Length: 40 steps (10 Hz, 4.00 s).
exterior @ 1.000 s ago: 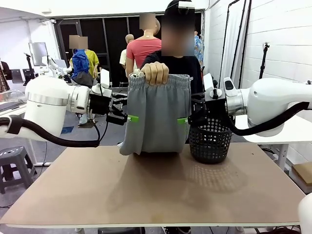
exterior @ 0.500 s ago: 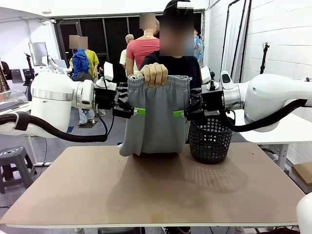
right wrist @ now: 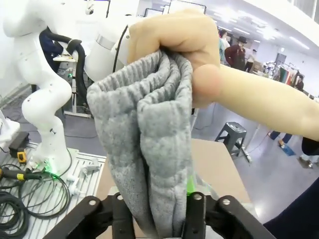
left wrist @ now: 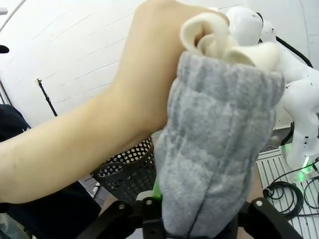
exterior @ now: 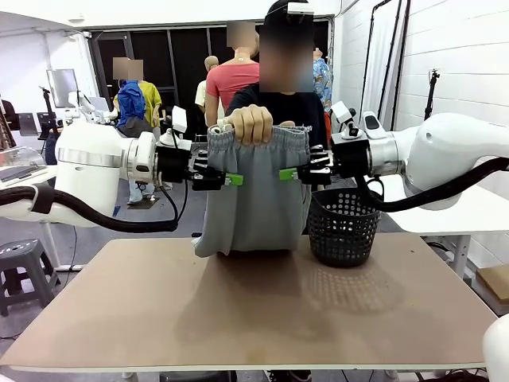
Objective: Fold the training pants.
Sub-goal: Grab both ends of the Training pants handed by a person, then release the ends of the Training pants and then grab the overlapped ends.
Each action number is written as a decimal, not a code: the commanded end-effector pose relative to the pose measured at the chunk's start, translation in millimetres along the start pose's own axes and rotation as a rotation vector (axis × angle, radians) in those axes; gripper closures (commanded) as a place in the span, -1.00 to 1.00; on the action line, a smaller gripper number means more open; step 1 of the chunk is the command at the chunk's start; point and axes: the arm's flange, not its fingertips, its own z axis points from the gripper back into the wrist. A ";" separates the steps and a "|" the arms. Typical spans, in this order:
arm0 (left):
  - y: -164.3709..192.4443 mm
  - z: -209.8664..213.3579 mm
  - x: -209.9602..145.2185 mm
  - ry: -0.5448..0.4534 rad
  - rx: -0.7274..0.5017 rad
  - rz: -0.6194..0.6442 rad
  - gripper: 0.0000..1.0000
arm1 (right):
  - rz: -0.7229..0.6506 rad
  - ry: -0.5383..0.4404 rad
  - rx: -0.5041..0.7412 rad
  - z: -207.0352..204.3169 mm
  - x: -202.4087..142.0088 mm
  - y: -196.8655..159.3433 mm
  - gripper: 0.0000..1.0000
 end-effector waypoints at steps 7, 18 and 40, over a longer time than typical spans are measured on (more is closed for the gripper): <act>8.1 -5.6 -0.1 -0.070 -0.056 0.081 1.00 | -0.095 0.016 0.026 -8.7 -1.9 -11.9 1.00; 1.9 -4.2 -7.1 -0.034 -0.055 0.062 1.00 | -0.079 -0.001 0.022 -1.4 -8.2 -5.1 1.00; 1.9 -4.2 -7.1 -0.034 -0.055 0.062 1.00 | -0.079 -0.001 0.022 -1.4 -8.2 -5.1 1.00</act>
